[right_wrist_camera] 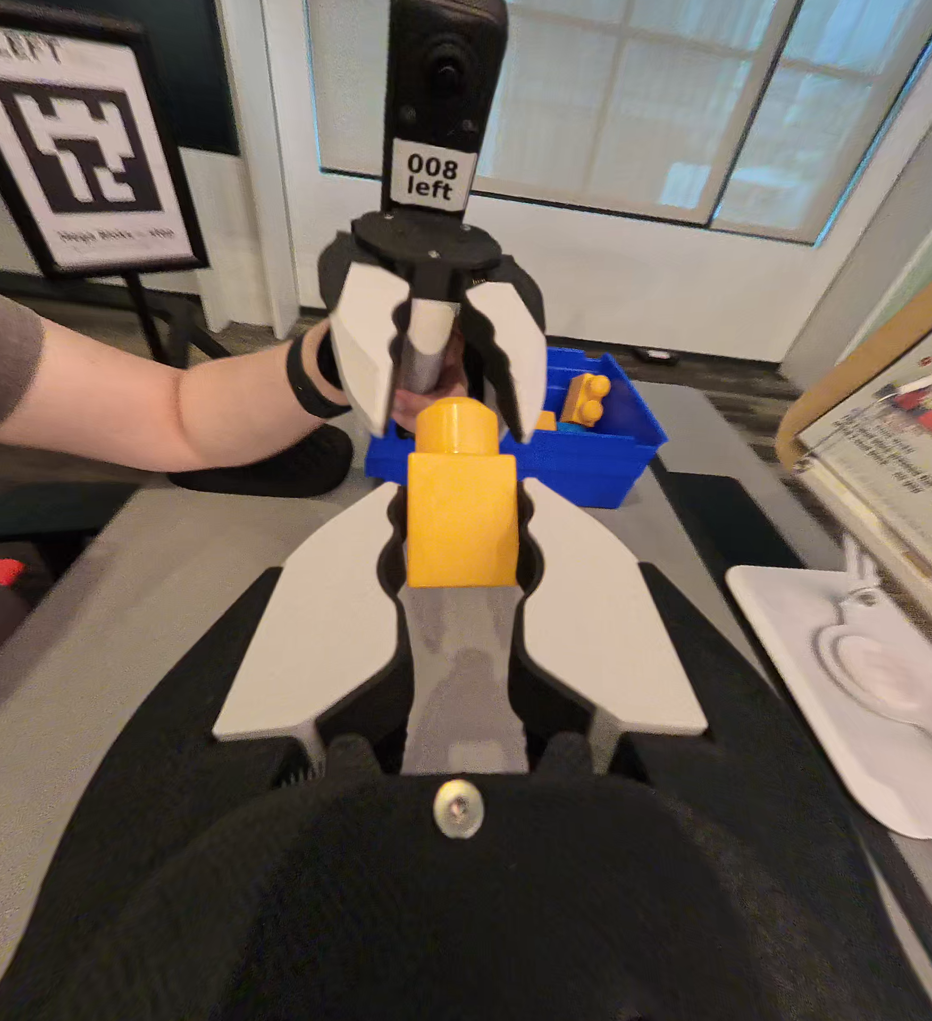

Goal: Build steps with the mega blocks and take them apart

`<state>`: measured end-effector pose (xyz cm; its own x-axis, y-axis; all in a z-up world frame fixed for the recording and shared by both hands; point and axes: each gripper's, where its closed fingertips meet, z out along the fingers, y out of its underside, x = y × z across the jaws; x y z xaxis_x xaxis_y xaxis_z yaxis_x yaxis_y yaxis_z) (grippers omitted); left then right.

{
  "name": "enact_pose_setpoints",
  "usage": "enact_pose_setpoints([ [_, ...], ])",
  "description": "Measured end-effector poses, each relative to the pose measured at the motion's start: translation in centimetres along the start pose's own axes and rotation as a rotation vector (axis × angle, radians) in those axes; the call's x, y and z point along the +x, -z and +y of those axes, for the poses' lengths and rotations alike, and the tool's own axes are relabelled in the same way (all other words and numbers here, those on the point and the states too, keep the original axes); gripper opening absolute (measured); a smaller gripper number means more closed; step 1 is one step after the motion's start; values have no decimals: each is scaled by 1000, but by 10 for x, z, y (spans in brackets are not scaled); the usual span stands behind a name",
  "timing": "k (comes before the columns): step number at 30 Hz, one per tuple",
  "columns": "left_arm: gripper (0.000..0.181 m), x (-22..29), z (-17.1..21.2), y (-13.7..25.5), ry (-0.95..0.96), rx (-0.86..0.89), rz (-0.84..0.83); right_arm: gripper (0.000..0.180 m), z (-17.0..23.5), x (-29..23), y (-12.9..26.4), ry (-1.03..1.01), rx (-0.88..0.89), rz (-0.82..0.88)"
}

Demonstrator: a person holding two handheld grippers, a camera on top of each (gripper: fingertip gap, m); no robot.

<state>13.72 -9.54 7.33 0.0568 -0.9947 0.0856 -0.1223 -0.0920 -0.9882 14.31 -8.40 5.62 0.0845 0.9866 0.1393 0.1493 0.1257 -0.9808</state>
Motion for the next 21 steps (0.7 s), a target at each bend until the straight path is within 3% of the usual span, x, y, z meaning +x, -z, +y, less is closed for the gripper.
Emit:
enact_pose_setpoints([
  [2,37,-3,-5,3,11,31,-19,38,1,-1,-2,28,-6,10],
  [8,40,-11,25,-10,-67,-135,-99,38,12,-3,-10,66,-27,4],
  [9,30,-10,27,-11,-76,-142,-88,38,15,-2,-11,72,-37,10],
  [11,29,-12,32,-13,-78,-172,-95,38,21,0,-11,82,-59,14],
  [16,29,-15,60,-16,-140,-349,-123,49,47,1,-12,122,-274,28],
  [21,29,-22,92,-18,-256,-560,-190,40,81,-4,-14,190,-509,19],
])
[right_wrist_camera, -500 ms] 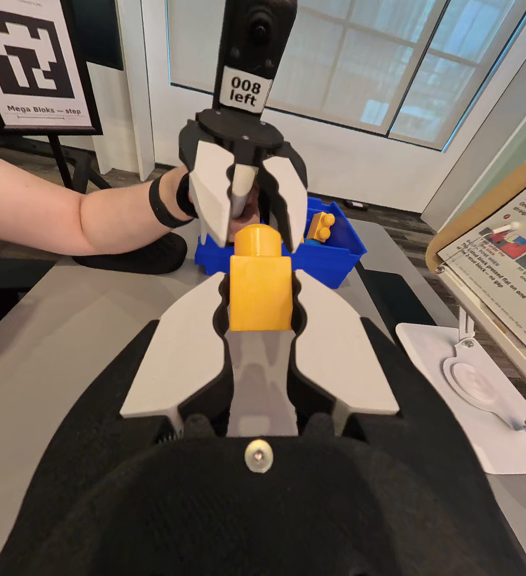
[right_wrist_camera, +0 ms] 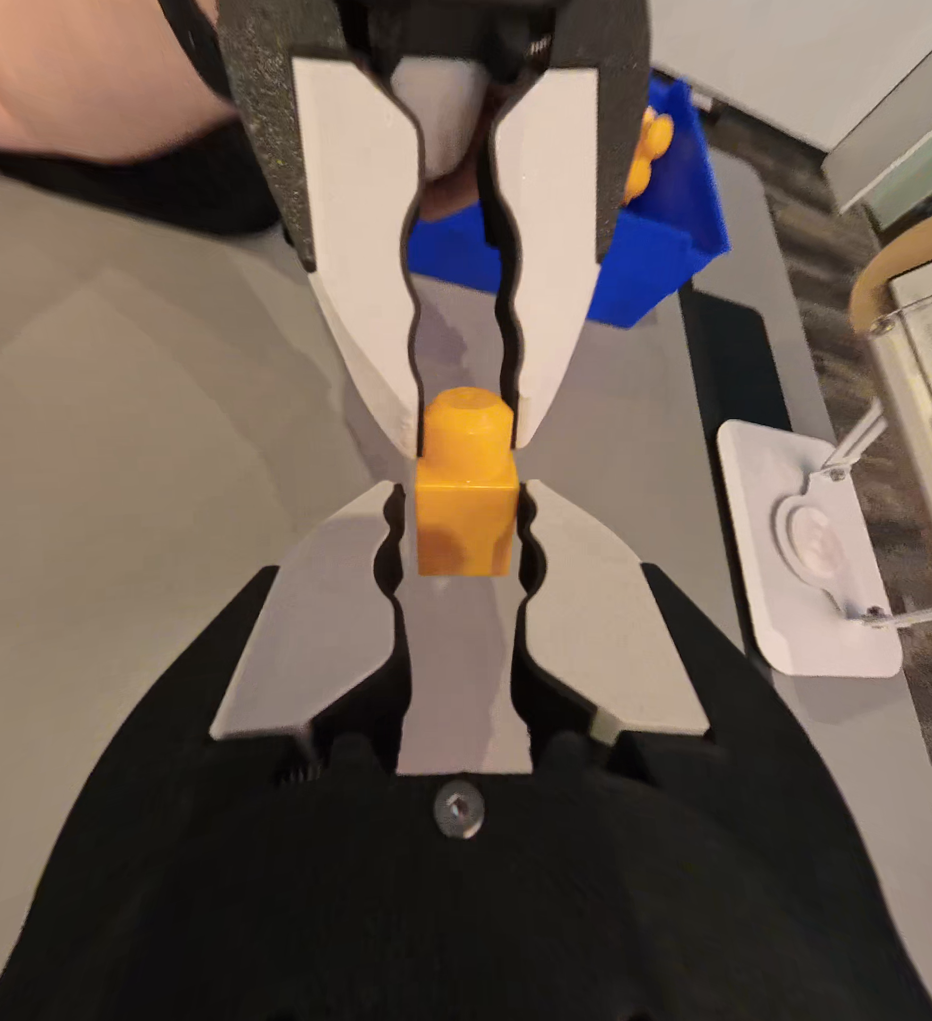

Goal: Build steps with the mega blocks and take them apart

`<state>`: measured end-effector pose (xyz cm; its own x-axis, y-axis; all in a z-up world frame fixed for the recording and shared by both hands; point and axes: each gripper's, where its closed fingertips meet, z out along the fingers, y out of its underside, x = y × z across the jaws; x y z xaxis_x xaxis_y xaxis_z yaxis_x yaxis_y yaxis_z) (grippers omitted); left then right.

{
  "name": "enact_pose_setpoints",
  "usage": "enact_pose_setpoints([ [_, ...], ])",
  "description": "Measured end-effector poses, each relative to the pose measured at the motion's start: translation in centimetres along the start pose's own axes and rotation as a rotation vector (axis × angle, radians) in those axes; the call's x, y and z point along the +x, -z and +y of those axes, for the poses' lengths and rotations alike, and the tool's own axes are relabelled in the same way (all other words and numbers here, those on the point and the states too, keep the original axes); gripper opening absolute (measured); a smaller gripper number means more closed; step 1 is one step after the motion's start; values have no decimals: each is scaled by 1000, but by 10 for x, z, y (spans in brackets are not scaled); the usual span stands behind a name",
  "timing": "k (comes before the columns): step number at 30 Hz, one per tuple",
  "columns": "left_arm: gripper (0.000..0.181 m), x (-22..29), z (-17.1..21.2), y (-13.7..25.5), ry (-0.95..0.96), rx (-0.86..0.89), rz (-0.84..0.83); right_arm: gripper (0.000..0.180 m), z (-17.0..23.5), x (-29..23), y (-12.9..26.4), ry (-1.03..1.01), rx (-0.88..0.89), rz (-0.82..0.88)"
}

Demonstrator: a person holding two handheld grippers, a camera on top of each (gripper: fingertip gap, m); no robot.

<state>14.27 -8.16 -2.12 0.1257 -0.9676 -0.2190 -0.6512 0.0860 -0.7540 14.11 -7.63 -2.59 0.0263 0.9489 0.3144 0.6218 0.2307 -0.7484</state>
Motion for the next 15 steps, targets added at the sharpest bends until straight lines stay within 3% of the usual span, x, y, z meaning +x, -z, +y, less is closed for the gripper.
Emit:
enact_pose_setpoints([
  [4,30,-11,14,-11,-4,-92,-89,36,18,3,-18,-33,-72,15],
  [7,38,-32,9,0,126,-18,-131,36,21,22,-35,-234,32,73],
  [11,56,-81,7,49,226,122,-302,35,37,52,-50,-599,170,236],
  [15,63,-121,45,114,282,7,-534,36,75,66,-59,-591,45,399],
])
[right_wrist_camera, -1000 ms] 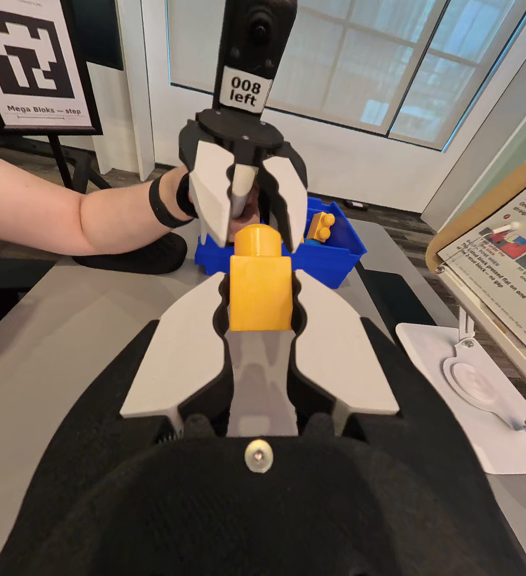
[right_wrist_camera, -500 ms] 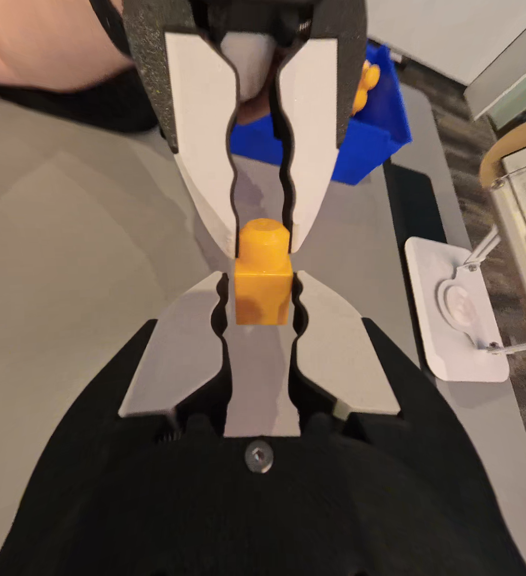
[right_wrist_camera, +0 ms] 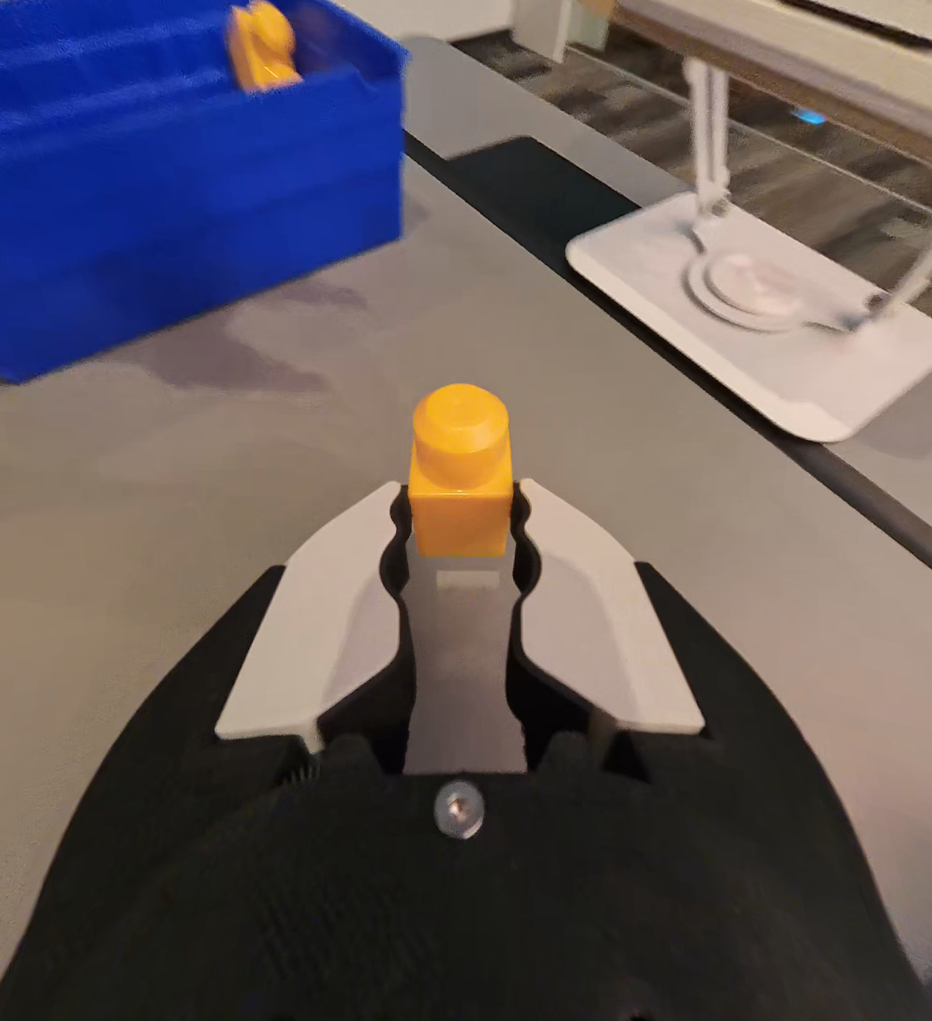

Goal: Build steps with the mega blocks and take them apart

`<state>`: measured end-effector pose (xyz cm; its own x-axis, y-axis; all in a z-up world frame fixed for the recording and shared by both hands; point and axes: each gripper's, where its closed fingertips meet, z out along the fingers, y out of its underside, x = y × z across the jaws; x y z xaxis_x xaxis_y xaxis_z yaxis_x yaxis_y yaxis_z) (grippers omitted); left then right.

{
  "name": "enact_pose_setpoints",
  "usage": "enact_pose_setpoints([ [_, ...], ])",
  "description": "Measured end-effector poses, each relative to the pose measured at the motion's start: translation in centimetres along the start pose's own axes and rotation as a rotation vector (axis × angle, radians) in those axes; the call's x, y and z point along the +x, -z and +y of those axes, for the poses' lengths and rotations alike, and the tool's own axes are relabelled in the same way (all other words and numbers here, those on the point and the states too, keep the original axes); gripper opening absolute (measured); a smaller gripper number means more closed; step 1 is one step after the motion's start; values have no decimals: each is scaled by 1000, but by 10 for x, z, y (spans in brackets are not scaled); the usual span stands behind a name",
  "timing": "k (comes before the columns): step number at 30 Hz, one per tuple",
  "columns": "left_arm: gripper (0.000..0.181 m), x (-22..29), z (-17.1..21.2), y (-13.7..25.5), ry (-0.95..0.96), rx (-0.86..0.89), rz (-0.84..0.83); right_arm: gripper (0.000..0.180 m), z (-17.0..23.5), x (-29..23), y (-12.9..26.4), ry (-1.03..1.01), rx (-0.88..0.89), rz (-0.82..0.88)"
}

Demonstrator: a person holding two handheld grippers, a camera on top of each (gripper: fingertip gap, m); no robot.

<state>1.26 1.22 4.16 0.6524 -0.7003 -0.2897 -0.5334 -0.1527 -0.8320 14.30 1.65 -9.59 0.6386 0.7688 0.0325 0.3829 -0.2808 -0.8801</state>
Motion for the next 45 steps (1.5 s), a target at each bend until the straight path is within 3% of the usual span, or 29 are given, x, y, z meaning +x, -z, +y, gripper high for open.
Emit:
enact_pose_setpoints([
  [6,60,-93,80,43,193,-256,-283,36,30,29,-15,-89,-83,94],
  [9,65,-105,130,45,321,-420,-257,36,35,37,-16,-86,-94,122],
  [14,59,-123,184,44,517,-564,-288,36,43,39,-17,-85,-118,117],
  [23,66,-130,221,26,605,-650,-309,56,21,41,-7,-82,-33,142],
  [32,71,-143,247,0,650,-666,-328,57,6,31,1,-62,10,108],
  [42,75,-136,279,5,623,-857,-287,57,6,23,-3,-93,2,49],
  [45,75,-137,277,2,620,-838,-271,57,5,21,-3,-93,4,42],
])
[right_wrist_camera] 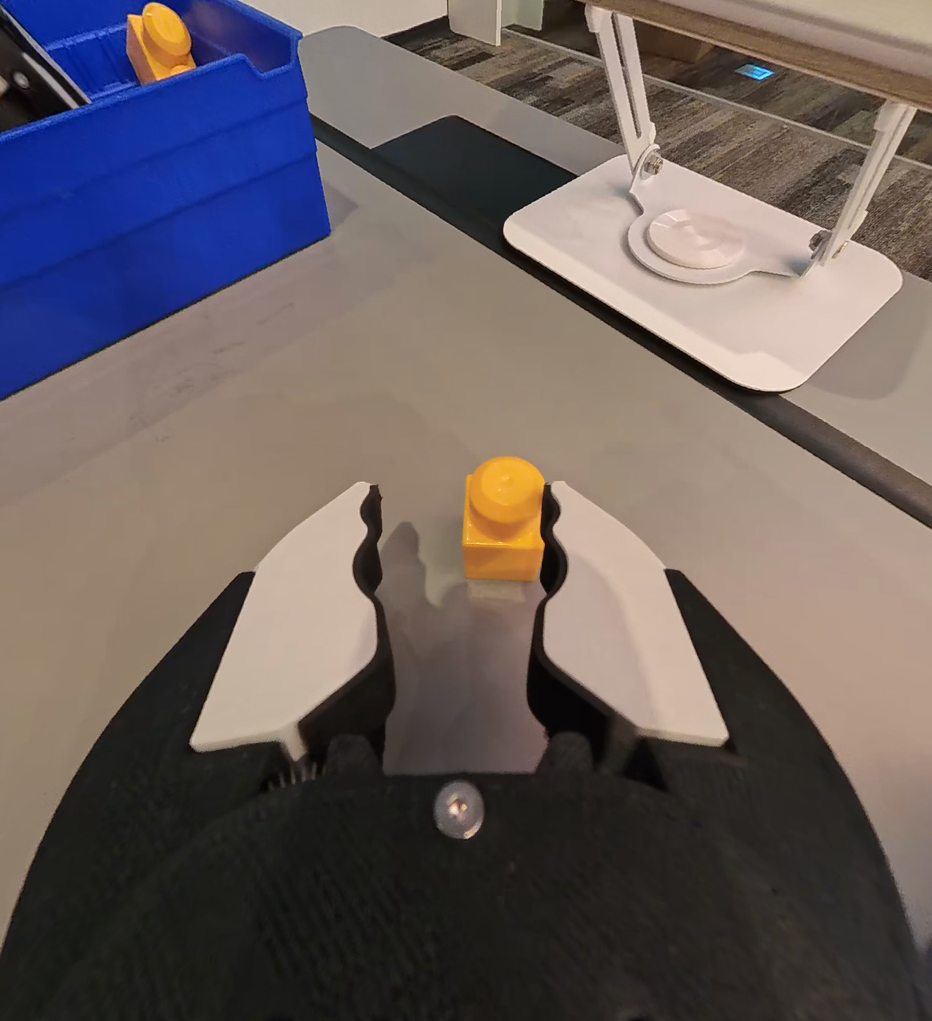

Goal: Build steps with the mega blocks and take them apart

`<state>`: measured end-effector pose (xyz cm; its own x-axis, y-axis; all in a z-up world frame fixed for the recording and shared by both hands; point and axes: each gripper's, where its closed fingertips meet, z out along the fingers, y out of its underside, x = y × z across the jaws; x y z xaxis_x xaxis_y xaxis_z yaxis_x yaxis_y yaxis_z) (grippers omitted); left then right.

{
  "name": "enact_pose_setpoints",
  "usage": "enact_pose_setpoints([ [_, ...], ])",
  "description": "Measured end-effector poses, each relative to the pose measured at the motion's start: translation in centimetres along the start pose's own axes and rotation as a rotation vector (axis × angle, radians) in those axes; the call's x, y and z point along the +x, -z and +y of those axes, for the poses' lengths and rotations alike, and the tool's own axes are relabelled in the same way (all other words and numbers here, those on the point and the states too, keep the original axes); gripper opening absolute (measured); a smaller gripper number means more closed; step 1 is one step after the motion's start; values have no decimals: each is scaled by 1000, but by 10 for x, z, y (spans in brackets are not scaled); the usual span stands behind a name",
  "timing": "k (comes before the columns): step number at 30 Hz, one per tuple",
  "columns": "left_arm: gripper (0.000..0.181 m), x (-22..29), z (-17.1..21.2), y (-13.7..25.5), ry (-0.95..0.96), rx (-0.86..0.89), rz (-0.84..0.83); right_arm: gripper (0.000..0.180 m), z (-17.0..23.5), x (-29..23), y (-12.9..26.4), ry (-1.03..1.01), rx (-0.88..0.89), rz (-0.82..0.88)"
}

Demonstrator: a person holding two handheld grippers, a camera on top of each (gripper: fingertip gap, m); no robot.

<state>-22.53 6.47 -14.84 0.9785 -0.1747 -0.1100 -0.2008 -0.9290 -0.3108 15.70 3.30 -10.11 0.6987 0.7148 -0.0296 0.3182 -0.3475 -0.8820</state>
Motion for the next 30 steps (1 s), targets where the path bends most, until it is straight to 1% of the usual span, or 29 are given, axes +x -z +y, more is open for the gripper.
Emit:
enact_pose_setpoints([
  [3,75,2,4,3,-15,-28,6,56,-1,0,1,5,0,0],
  [5,75,4,1,14,-7,0,13,56,-3,1,2,6,12,5],
  [8,75,1,-9,49,1,95,-9,57,-13,4,9,31,62,47],
  [10,75,13,-15,82,-21,185,32,57,-26,5,18,96,123,90],
  [12,75,46,-20,115,-92,281,165,57,-42,-2,28,220,183,118],
  [14,75,98,-16,146,-216,327,368,58,-56,-22,37,394,245,91],
  [16,75,152,1,169,-374,315,567,59,-62,-54,46,603,292,8],
  [18,75,196,19,182,-522,268,688,59,-61,-85,56,789,335,-65],
  [20,75,232,34,184,-633,213,749,59,-59,-112,66,914,380,-114],
  [23,75,274,49,172,-716,107,774,60,-59,-138,77,1057,406,-114],
  [25,75,293,57,158,-746,40,765,61,-54,-147,75,1177,370,-62],
  [27,75,310,61,149,-754,3,793,61,-40,-155,68,1296,314,-52],
  [30,75,326,69,140,-761,-60,838,60,-25,-147,51,1402,208,29],
])
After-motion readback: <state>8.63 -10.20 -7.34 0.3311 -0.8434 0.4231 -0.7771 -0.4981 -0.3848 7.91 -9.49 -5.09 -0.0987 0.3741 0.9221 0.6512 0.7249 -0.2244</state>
